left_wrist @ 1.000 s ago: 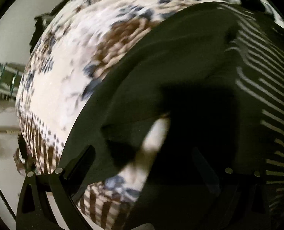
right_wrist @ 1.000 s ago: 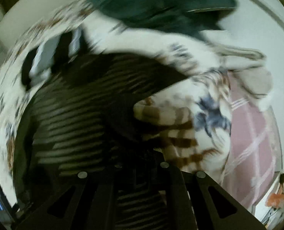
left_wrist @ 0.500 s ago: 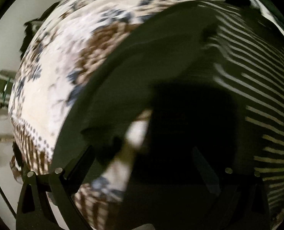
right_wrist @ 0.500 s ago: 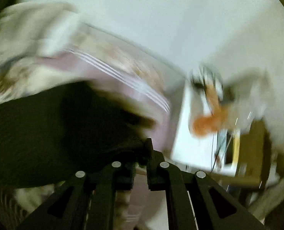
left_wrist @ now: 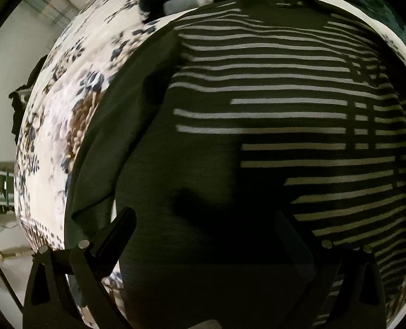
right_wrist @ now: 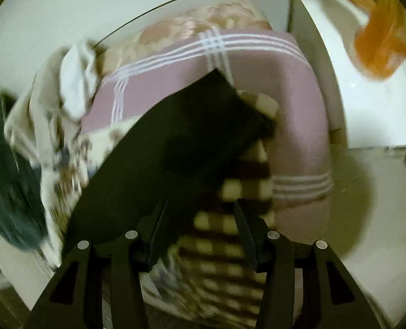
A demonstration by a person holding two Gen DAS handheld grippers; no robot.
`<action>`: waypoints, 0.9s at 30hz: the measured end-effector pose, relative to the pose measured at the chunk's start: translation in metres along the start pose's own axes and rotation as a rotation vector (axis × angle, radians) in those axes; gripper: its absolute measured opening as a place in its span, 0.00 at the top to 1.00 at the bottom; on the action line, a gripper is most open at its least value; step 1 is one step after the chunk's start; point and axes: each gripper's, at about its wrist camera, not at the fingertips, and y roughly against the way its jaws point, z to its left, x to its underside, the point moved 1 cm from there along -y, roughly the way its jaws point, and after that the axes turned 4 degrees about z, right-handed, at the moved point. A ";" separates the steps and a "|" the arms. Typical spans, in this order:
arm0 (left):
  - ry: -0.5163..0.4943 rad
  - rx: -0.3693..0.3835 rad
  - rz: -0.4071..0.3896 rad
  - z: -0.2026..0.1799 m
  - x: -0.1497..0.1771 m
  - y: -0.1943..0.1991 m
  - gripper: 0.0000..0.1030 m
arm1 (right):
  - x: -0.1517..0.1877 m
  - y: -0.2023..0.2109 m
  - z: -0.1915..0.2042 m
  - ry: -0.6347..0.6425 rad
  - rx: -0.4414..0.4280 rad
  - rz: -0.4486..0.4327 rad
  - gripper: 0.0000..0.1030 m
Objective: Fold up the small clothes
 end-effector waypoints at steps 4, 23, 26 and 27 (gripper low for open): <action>-0.012 -0.011 0.003 -0.009 0.001 0.000 0.00 | -0.015 -0.008 -0.008 -0.055 -0.027 -0.100 0.52; 0.121 -0.029 0.027 0.032 0.012 -0.012 0.00 | 0.135 0.033 0.202 0.839 0.157 -0.397 0.95; 0.182 -0.035 0.026 0.057 0.015 -0.012 0.00 | 0.218 0.017 0.269 1.093 0.088 -0.370 0.95; 0.214 -0.037 0.025 0.070 0.017 -0.012 0.00 | 0.254 0.006 0.292 1.192 0.064 -0.352 0.95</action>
